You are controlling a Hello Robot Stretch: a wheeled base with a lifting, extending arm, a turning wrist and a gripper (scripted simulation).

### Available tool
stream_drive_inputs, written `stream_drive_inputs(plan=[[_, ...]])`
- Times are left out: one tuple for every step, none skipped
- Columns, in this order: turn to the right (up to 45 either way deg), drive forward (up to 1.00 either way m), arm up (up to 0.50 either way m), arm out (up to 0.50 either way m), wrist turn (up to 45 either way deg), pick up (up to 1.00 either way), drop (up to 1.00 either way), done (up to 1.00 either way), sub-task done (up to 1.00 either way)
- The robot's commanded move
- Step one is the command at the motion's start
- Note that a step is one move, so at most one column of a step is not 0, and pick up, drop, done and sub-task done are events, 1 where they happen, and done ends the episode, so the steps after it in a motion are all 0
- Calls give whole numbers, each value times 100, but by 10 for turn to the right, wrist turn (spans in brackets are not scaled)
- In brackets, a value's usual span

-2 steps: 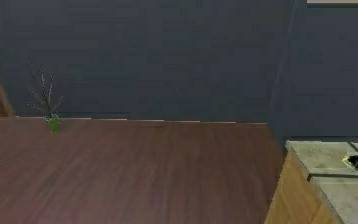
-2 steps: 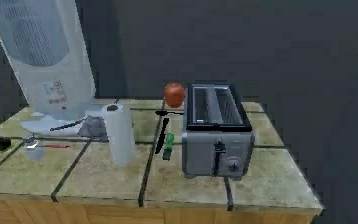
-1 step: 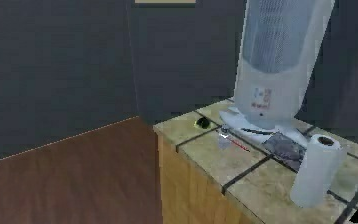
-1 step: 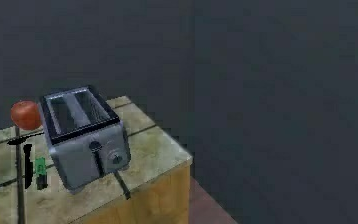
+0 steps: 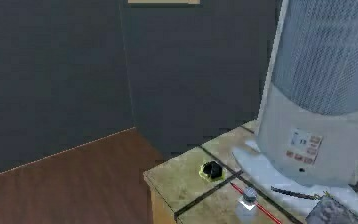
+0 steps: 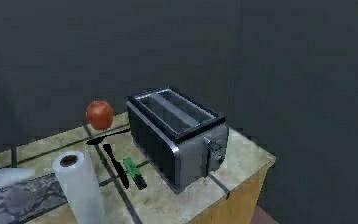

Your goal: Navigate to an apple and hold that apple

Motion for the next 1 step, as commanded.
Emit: stream_drive_inputs(plan=[[-180,0,0,0,0,0,0,0,0]])
